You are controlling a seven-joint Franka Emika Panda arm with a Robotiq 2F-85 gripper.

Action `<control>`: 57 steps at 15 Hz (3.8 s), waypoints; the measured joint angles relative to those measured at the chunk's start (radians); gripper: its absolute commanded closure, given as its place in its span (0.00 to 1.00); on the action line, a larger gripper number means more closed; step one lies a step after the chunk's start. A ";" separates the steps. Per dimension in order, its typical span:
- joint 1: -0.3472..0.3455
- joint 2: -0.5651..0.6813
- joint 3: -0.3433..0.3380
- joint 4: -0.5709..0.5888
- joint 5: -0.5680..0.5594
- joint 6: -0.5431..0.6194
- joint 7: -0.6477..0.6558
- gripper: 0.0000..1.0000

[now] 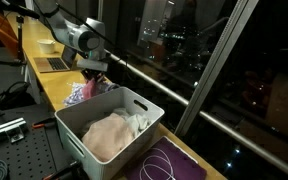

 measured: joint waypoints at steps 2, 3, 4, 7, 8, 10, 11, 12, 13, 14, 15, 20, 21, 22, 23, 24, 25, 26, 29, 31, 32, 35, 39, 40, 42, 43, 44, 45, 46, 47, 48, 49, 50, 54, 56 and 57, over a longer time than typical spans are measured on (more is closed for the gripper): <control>-0.037 -0.101 0.012 -0.052 0.058 -0.004 -0.022 0.96; -0.050 -0.150 0.015 -0.070 0.087 -0.010 -0.037 0.96; -0.061 -0.199 0.015 -0.081 0.114 -0.021 -0.051 0.96; -0.076 -0.336 -0.001 -0.081 0.164 -0.074 -0.076 0.96; -0.076 -0.378 -0.015 -0.074 0.169 -0.093 -0.077 0.96; -0.075 -0.456 -0.051 -0.053 0.170 -0.133 -0.078 0.96; -0.075 -0.492 -0.071 -0.038 0.169 -0.154 -0.079 0.96; -0.075 -0.525 -0.092 -0.019 0.166 -0.175 -0.080 0.96; -0.075 -0.555 -0.112 0.002 0.162 -0.199 -0.080 0.96; -0.075 -0.584 -0.133 0.025 0.154 -0.223 -0.081 0.96; -0.075 -0.609 -0.155 0.052 0.145 -0.251 -0.081 0.96; -0.084 -0.693 -0.283 0.215 0.118 -0.422 -0.131 0.96; -0.088 -0.699 -0.308 0.247 0.118 -0.448 -0.148 0.96; -0.093 -0.700 -0.330 0.276 0.118 -0.471 -0.162 0.96; -0.098 -0.700 -0.347 0.294 0.118 -0.481 -0.173 0.96; -0.102 -0.699 -0.358 0.302 0.118 -0.483 -0.180 0.96; -0.104 -0.696 -0.366 0.302 0.118 -0.483 -0.182 0.96; -0.104 -0.690 -0.372 0.299 0.118 -0.483 -0.182 0.96; -0.104 -0.670 -0.376 0.263 0.122 -0.478 -0.182 0.96; -0.104 -0.658 -0.376 0.223 0.127 -0.471 -0.182 0.96; -0.104 -0.652 -0.376 0.200 0.129 -0.466 -0.181 0.96; -0.104 -0.637 -0.376 0.121 0.145 -0.432 -0.181 0.96; -0.103 -0.620 -0.372 0.013 0.159 -0.378 -0.180 0.96; -0.102 -0.617 -0.370 -0.010 0.161 -0.367 -0.179 0.96; -0.100 -0.610 -0.367 -0.048 0.163 -0.347 -0.179 0.96; -0.099 -0.607 -0.365 -0.063 0.163 -0.339 -0.179 0.96; -0.099 -0.605 -0.364 -0.077 0.163 -0.334 -0.179 0.85; -0.099 -0.604 -0.363 -0.090 0.163 -0.330 -0.179 0.60; -0.099 -0.603 -0.363 -0.103 0.163 -0.323 -0.179 0.59; -0.099 -0.603 -0.363 -0.118 0.163 -0.315 -0.179 0.53; -0.099 -0.603 -0.363 -0.131 0.163 -0.308 -0.180 0.45; -0.099 -0.603 -0.363 -0.143 0.163 -0.300 -0.180 0.39; -0.099 -0.603 -0.363 -0.152 0.163 -0.295 -0.180 0.31; -0.101 -0.606 -0.363 -0.167 0.163 -0.280 -0.180 0.03; -0.098 -0.610 -0.361 -0.167 0.163 -0.278 -0.180 0.00; -0.094 -0.612 -0.356 -0.167 0.163 -0.277 -0.180 0.00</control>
